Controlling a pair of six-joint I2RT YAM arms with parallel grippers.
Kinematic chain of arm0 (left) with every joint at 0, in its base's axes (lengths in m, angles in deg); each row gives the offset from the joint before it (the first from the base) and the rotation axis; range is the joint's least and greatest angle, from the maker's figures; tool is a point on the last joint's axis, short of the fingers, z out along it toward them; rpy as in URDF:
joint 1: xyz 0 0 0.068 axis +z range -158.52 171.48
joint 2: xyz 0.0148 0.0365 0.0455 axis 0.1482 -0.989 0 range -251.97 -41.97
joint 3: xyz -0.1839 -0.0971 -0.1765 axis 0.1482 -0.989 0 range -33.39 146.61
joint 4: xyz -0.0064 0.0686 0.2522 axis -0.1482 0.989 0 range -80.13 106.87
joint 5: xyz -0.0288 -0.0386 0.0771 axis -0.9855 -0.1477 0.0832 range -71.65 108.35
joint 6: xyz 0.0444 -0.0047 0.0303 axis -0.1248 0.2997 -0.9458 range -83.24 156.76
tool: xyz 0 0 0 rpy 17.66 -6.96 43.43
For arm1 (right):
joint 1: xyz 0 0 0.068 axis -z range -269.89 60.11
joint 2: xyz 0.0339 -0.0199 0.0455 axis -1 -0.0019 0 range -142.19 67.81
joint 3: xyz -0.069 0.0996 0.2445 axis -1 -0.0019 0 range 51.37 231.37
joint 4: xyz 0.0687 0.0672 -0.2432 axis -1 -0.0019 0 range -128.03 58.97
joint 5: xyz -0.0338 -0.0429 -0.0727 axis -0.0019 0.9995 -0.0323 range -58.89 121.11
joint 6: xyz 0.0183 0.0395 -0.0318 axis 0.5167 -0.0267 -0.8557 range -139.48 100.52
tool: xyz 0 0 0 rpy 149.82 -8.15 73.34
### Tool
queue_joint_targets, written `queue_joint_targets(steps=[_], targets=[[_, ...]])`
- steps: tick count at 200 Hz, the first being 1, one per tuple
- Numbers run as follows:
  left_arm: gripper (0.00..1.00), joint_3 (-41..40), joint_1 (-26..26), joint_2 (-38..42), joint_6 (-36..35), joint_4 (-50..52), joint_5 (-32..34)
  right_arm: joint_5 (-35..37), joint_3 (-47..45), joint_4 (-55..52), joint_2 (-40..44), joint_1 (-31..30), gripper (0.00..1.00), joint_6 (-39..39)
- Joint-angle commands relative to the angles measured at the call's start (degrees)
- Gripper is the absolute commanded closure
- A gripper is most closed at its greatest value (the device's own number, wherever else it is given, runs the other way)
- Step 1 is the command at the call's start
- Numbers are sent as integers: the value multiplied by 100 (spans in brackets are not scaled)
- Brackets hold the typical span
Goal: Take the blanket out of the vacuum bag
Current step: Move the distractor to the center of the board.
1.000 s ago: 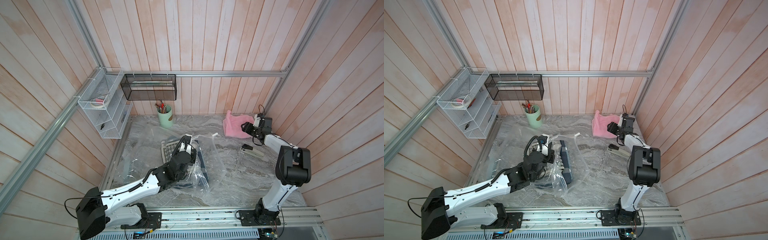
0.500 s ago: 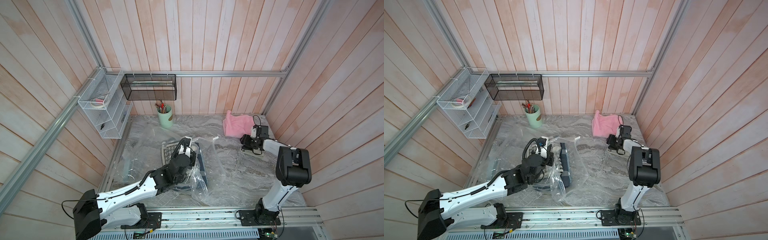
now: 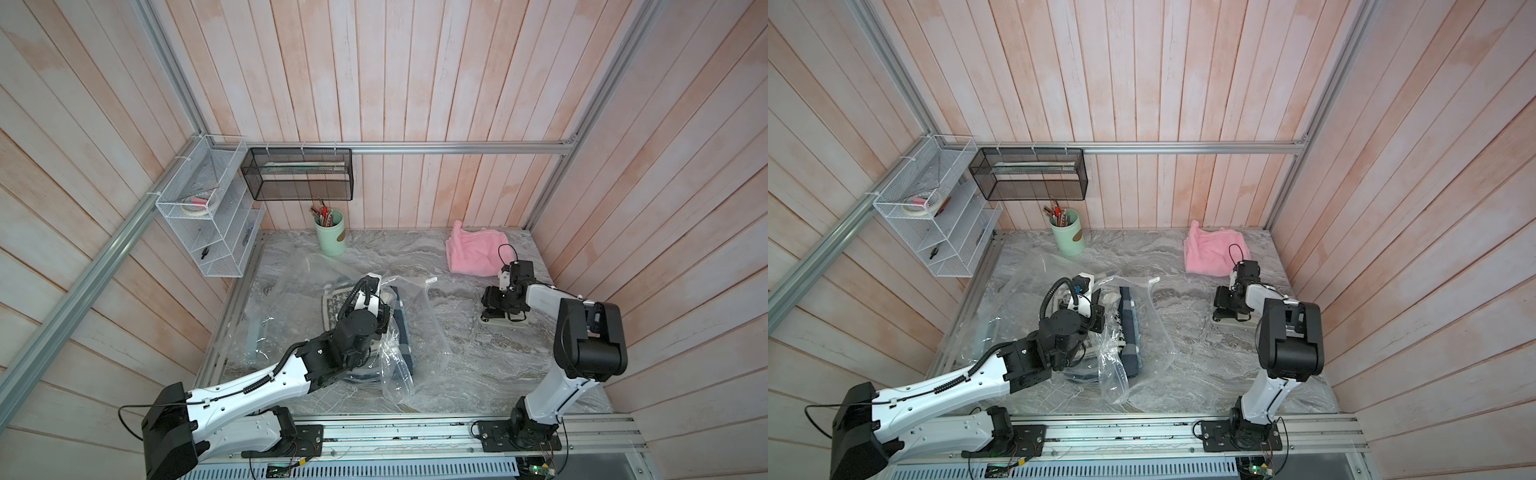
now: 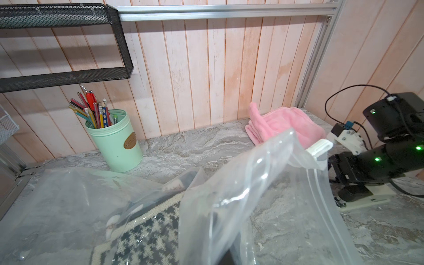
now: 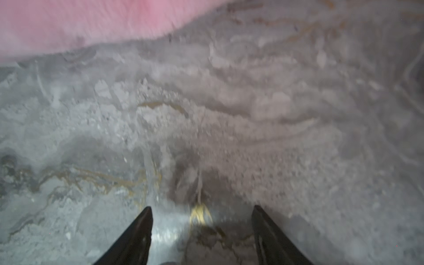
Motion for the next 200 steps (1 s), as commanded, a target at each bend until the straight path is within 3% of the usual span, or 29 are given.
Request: queue_joint_targets(steps=[1,21,54,66,87,101,111,136,168,200], targets=[[100,70,-47,325,-146,-35,9,334,-433,-895,138,4,31,48],[100,51,-74,547,-84,104,13,189,-632,-901,432,-24,31,287],[100,41,-74,766,-126,128,-79,790,-469,-1111,767,-139,32,443],[100,0,-54,773,-261,-69,-482,1215,-171,-1290,1035,-348,31,481],[100,96,207,613,-467,-134,-1817,1707,491,-1274,1915,-976,28,647],[100,152,301,425,-580,-233,-2363,1229,811,-1006,2481,-1360,27,879],[100,218,359,282,-681,-330,-2573,440,809,-639,2857,-1539,27,1171],[100,655,634,-185,-909,-182,-2651,-1521,-274,775,3936,-1888,28,2392],[100,1071,695,-507,-1123,101,-2392,-1362,-1611,1468,5159,-2974,29,3457],[100,955,708,-340,-1057,119,-2185,-1332,-2021,1927,5306,-4074,30,3870]])
